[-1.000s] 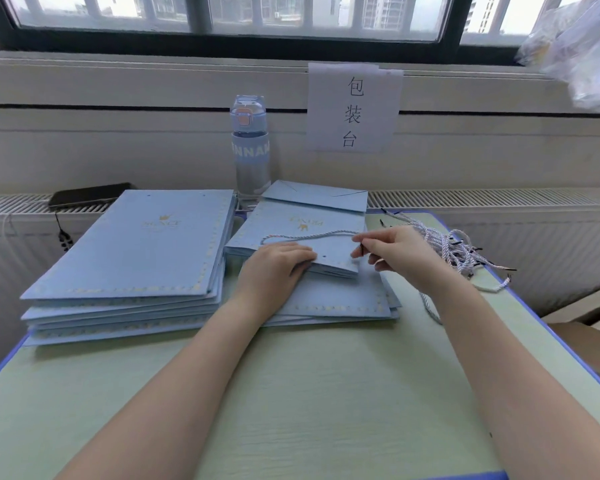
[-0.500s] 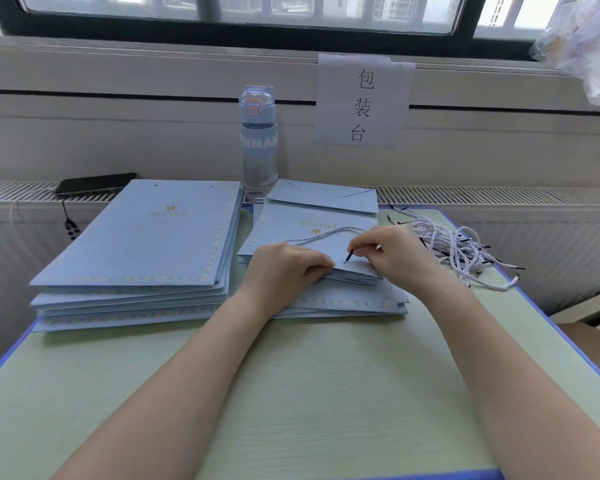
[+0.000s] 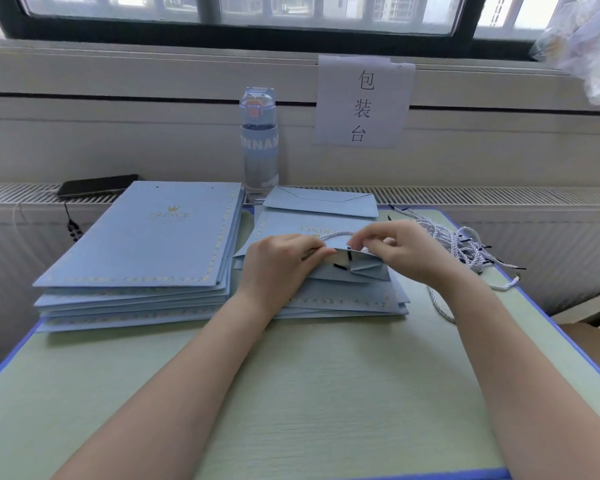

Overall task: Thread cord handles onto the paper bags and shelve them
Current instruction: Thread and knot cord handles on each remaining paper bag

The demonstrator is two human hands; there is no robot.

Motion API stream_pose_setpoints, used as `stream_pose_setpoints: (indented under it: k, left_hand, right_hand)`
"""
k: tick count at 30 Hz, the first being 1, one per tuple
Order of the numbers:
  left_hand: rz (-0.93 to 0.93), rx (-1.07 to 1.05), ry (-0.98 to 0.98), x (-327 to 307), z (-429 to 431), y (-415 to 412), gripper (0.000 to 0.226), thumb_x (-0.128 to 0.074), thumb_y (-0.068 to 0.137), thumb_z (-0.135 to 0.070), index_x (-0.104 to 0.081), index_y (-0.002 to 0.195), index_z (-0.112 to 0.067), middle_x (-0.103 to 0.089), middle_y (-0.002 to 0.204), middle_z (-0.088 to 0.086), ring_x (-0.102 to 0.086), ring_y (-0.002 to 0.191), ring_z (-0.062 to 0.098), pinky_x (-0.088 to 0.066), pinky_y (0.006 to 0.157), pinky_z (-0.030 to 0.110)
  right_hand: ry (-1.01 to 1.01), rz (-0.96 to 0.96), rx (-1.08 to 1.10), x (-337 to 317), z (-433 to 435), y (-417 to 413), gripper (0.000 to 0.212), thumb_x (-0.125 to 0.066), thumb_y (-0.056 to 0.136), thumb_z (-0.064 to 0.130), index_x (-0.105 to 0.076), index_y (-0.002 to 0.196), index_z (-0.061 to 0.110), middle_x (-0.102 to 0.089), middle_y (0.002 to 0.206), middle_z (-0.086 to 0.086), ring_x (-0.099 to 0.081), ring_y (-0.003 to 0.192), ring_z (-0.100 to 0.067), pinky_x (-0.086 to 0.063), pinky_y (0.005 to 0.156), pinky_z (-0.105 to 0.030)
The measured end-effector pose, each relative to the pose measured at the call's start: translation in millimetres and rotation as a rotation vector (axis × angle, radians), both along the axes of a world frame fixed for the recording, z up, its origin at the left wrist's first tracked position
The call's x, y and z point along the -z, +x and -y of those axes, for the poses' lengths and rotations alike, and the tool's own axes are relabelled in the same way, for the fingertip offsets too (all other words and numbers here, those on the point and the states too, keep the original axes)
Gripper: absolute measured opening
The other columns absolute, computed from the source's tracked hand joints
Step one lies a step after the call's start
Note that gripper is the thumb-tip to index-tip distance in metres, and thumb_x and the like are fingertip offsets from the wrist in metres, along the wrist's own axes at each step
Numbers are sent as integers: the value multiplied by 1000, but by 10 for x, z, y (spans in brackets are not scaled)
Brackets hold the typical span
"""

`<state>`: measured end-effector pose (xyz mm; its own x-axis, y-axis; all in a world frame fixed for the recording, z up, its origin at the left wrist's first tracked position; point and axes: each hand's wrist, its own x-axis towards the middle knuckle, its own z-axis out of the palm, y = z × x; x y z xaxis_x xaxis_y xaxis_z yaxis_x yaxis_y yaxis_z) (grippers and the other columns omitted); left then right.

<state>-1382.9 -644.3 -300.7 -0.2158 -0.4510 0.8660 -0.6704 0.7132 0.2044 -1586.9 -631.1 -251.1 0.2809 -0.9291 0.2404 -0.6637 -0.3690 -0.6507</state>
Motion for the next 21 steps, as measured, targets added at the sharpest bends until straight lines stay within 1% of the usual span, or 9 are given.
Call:
stream_pose_setpoints:
  k: [3,4,6,8,10,12,14,17,21]
  left_hand:
    - [-58,-27,-15,-37,-13,6,31,-62,85,-40,-75,75,-14,-72,68,-4,-66,58,12,-52,47,30]
    - [-73,-32,-16,-46,-16,2,31,-62,85,-40,-76,75,-14,-72,68,-4,-66,58,12,-52,47,30]
    - [-81,-43,-16,-58,-25,-11,32,-61,85,-41,-76,75,-14,-72,67,-4,-66,57,12,-52,47,30]
    - [-69,-57,-6,-56,-38,-31,34,-60,85,-43,-76,74,-15,-71,66,-5,-66,56,12,-51,46,30]
    - [-70,-68,25,-61,-54,-45,36,-59,84,-46,-76,74,-16,-71,65,-5,-65,55,13,-51,45,31]
    - [-81,-79,58,-74,-61,-49,36,-59,82,-47,-76,73,-17,-70,63,-5,-64,53,13,-51,45,30]
    - [-80,-93,100,-92,-63,-42,32,-63,78,-46,-77,73,-18,-70,61,-6,-63,51,12,-50,44,28]
    - [-77,-100,199,-115,-84,-36,25,-68,75,-41,-78,75,-18,-70,62,-5,-64,53,13,-51,48,29]
    - [-44,-125,342,-149,-103,-68,22,-73,79,-39,-78,82,-18,-73,71,-2,-65,64,16,-48,58,27]
  right_hand:
    - [101,86,-12,-49,-39,-13,29,-44,81,27,-73,86,27,-70,92,11,-59,88,-4,-43,82,-28]
    - [115,100,-23,-59,-47,-17,30,-44,81,32,-72,88,28,-70,94,11,-59,93,-7,-43,84,-27]
    - [113,103,-61,-52,-49,-26,18,-54,86,34,-71,90,28,-68,90,10,-58,78,-9,-43,74,-22]
    - [98,94,-76,-42,-35,-25,8,-63,88,22,-70,87,27,-60,83,2,-46,57,-5,-38,58,-13]
    - [81,64,-71,-32,-23,-19,14,-63,88,14,-68,86,27,-57,81,-1,-41,48,1,-34,52,-7]
    - [77,59,-68,-24,-20,-5,20,-61,88,10,-67,85,29,-59,83,-2,-43,47,2,-34,52,-6]
    - [62,60,-89,-16,-34,22,27,-58,87,6,-65,90,33,-63,87,0,-52,60,1,-41,61,-7]
    - [44,-31,-140,-6,-44,48,42,-51,88,2,-59,103,41,-65,96,8,-60,94,-7,-49,81,-20]
    - [80,-118,-176,6,-51,73,45,-50,87,-6,-65,88,37,-61,91,10,-54,86,0,-46,87,-25]
